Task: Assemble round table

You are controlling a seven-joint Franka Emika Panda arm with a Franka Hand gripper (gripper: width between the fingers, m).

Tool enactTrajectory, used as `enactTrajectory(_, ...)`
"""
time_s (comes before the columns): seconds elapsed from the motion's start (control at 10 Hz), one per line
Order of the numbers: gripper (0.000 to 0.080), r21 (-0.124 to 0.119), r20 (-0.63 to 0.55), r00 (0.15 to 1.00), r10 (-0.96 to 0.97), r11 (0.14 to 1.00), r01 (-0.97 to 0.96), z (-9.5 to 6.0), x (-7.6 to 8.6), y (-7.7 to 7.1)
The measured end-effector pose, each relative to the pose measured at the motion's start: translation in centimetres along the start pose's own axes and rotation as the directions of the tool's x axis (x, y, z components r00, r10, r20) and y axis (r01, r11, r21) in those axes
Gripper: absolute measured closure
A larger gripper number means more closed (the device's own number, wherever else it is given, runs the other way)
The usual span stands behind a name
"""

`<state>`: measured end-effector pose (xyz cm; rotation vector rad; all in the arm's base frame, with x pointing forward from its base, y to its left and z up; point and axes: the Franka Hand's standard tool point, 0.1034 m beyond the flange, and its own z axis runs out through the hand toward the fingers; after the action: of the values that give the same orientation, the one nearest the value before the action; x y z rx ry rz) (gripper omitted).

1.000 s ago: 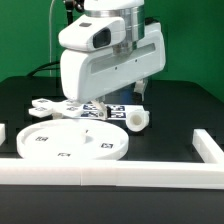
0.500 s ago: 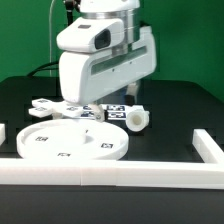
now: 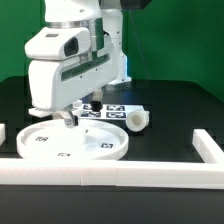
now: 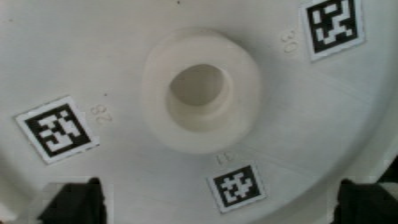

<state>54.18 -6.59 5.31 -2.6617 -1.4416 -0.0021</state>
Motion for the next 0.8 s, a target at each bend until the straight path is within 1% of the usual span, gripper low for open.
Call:
enactTrajectory(0.1, 0.0150, -0.008, -0.002, 0.999, -0.048, 0.999, 0.048, 0.2, -0.2, 0.2)
enactTrajectory(0.2, 0.0150, -0.021, -0.005, 0.995, -0.104, 0.994, 0.104, 0.8, -0.8, 0.5)
enactTrajectory(0.4, 0.0150, -0.019, -0.004, 0.992, -0.126, 0.992, 0.125, 1.8, -1.8, 0.7)
enactTrajectory(0.5, 0.0150, -0.016, -0.004, 0.991, -0.130, 0.991, 0.130, 2.3, -2.2, 0.7)
enactTrajectory(0.6, 0.0150, -0.019, -0.005, 0.991, -0.130, 0.991, 0.130, 2.6, -2.3, 0.8)
enactTrajectory(0.8, 0.0150, -0.003, -0.002, 0.992, -0.124, 0.992, 0.124, 3.6, -2.7, 0.5)
